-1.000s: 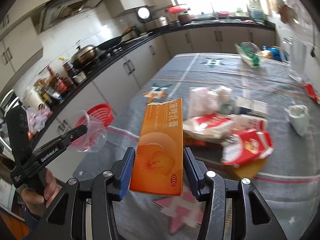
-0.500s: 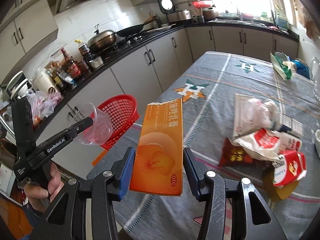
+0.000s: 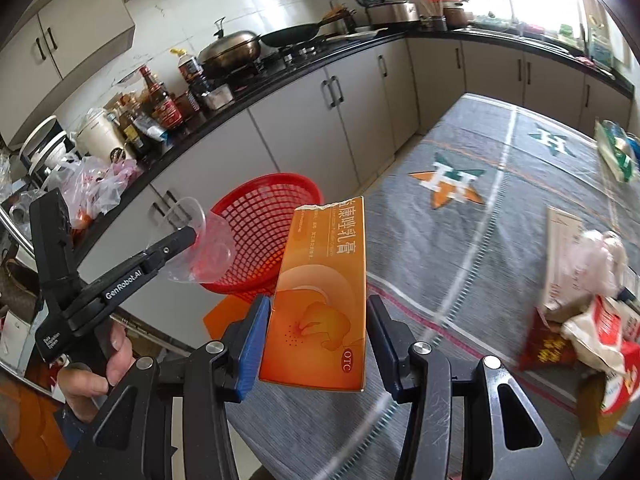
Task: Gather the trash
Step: 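Carry the container and orange box with both tools over the red basket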
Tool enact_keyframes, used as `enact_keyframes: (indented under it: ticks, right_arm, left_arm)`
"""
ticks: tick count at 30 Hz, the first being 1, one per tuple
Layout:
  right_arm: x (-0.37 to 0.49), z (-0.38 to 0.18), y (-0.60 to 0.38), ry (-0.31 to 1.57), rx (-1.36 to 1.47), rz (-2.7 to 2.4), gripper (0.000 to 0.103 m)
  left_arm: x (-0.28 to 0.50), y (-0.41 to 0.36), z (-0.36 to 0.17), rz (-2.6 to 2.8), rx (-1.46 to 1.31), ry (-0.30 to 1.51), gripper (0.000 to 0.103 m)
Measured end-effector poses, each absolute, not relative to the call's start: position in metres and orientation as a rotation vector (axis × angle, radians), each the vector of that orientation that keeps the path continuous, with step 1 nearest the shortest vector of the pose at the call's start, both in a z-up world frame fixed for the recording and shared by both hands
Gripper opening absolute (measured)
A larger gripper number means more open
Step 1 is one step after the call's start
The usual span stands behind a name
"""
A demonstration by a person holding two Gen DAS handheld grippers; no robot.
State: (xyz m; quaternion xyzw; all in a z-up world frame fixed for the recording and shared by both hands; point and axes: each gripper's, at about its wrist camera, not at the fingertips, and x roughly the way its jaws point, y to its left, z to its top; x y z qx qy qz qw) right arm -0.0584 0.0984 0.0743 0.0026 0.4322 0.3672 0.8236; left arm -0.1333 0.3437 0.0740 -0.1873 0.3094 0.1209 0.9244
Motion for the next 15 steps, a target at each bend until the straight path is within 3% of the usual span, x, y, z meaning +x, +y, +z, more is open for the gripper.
enact_keyframes:
  ticks: [15]
  right_arm:
    - [-0.012,0.059,0.191,1.003,0.057,0.889,0.053]
  left_arm:
    - [-0.113,0.389,0.049,0.305,-0.412,0.675,0.013]
